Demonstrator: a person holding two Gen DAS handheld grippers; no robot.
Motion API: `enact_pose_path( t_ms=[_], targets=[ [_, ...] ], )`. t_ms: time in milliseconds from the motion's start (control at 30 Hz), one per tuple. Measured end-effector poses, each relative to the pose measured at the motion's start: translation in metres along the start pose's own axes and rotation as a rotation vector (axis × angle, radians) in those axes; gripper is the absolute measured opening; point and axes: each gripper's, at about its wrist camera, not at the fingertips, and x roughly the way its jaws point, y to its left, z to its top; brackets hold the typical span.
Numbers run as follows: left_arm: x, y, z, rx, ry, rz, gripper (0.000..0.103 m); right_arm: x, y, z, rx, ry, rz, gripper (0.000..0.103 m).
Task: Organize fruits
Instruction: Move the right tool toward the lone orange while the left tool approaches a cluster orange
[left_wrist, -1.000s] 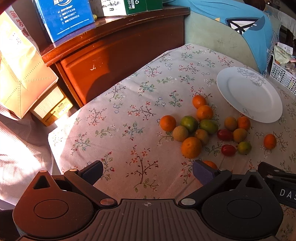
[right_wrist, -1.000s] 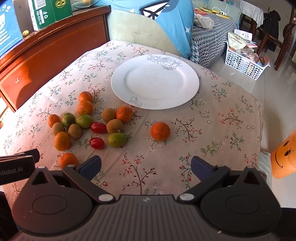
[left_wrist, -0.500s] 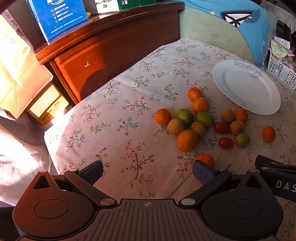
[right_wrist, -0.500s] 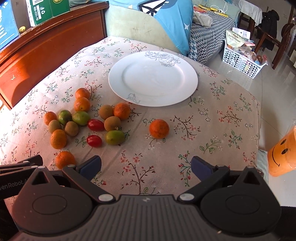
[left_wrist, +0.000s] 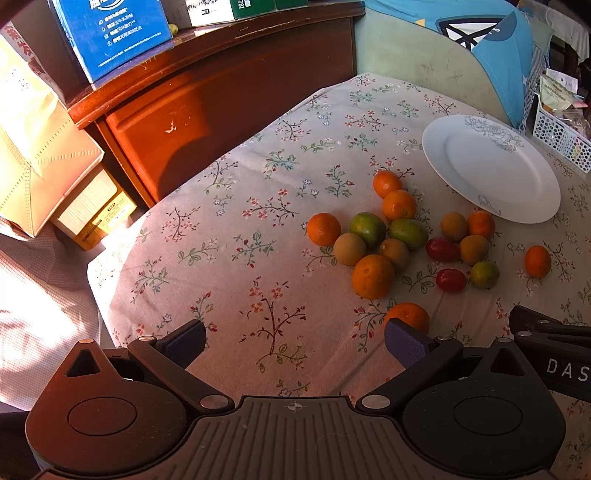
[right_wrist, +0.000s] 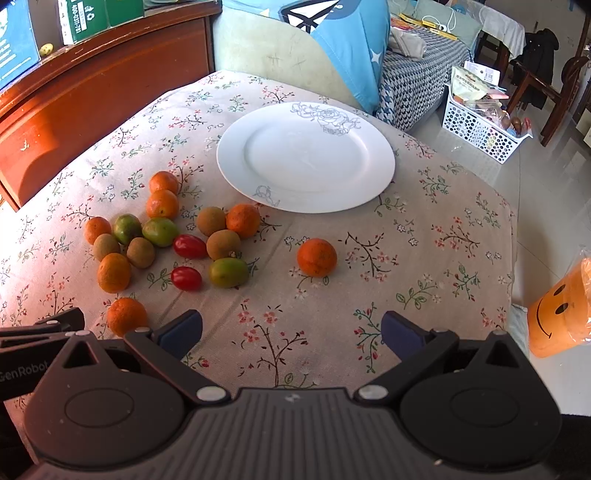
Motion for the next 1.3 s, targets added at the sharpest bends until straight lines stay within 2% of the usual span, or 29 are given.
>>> enact_pose_path(
  t_ms=[567,900,1000,1133,1300],
  targets=[
    [0.002,-0.002,-0.003,0.007,-0.006,0.000,0.103,0.001,0.002,-0.001,-0.010,0.003,-0.017,0.102],
    [0.002,-0.001,-0.005,0.003,-0.010,-0.033,0.103,-0.003,-0.002,-0.003,-0.035,-0.024,-0.007,0.102],
    [0.001,0.004,-0.005,-0.014,-0.025,-0.030,0.103,-0.006,-0.010,-0.004,-0.038,-0.048,0.009,0.102],
    [0.002,0.015,-0.006,-0.076,-0.033,-0.077,0.103,-0.011,-0.035,-0.006,0.037,-0.079,0.098,0.102],
    [0.004,0.018,-0.010,-0.079,-0.051,-0.106,0.103,-0.005,-0.059,-0.014,0.072,-0.059,0.102,0.102]
  ],
)
